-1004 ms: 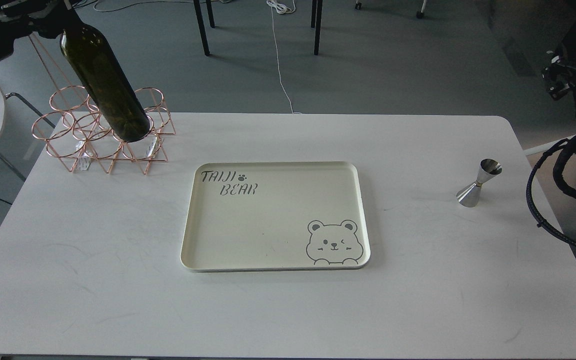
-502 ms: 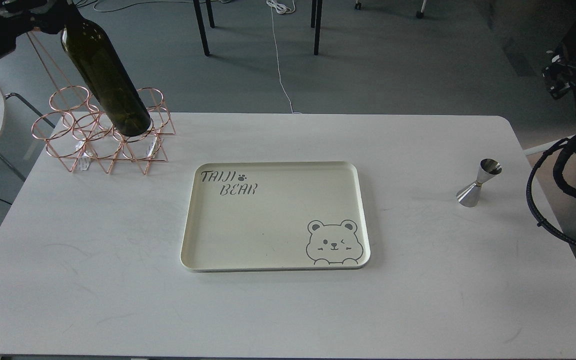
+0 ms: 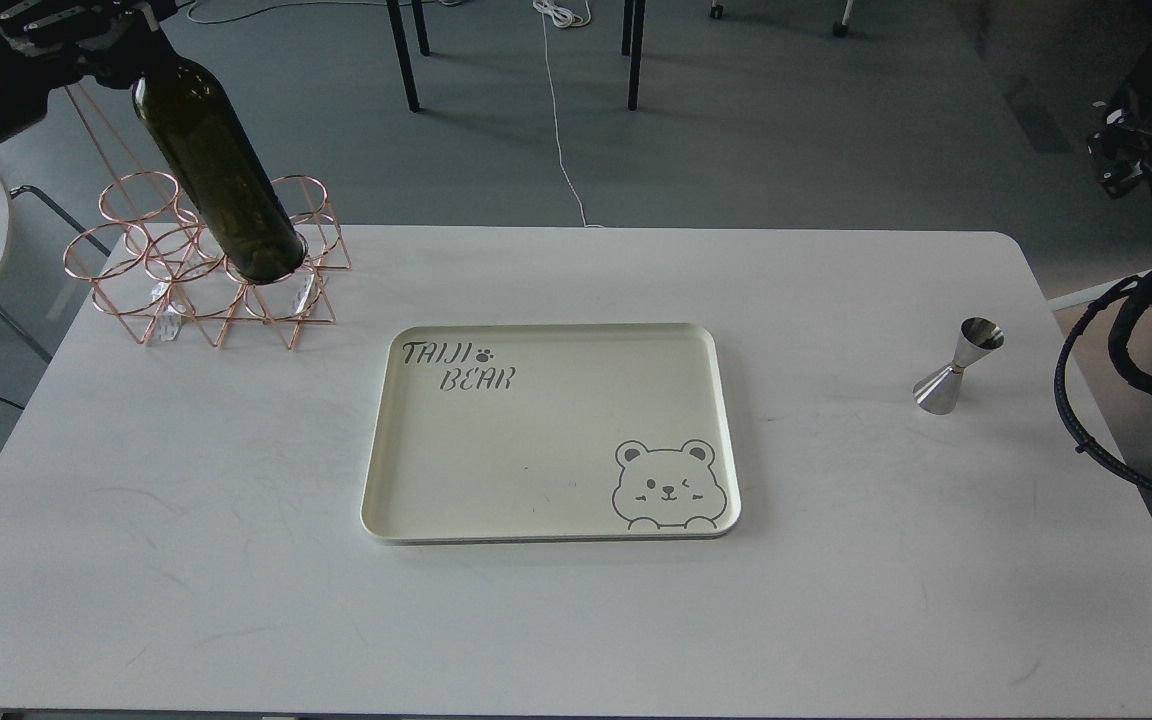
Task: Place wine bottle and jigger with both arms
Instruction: 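Lower the bottle into a rack slot and open the left gripper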
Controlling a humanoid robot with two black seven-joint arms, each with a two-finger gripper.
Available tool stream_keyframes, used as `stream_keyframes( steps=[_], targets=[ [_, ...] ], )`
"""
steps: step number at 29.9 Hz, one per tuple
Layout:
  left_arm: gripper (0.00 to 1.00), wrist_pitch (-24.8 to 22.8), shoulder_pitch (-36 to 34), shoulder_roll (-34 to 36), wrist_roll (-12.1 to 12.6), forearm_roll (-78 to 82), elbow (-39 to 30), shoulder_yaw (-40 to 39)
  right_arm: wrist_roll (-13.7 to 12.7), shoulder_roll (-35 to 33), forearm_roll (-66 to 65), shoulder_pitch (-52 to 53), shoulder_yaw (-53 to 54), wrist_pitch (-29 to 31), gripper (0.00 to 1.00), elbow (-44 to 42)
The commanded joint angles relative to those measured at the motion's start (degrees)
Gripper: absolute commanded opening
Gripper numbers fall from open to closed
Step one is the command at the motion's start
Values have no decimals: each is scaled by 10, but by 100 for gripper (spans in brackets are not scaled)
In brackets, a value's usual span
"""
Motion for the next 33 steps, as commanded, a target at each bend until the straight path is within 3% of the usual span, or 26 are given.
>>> stream_keyframes(
  steps=[1, 11, 28, 33],
  targets=[
    [9, 0, 1, -9, 0, 0, 14, 1, 0, 1, 0, -1, 1, 0, 99, 0],
    [14, 28, 2, -23, -2, -6, 45, 45, 0, 1, 0, -2, 1, 0, 99, 0],
    [23, 30, 3, -31, -15, -7, 51, 50, 0, 2, 0, -4, 1, 0, 99, 0],
    [30, 30, 3, -39, -15, -8, 51, 56, 0, 2, 0, -4, 0, 0, 99, 1]
  ],
)
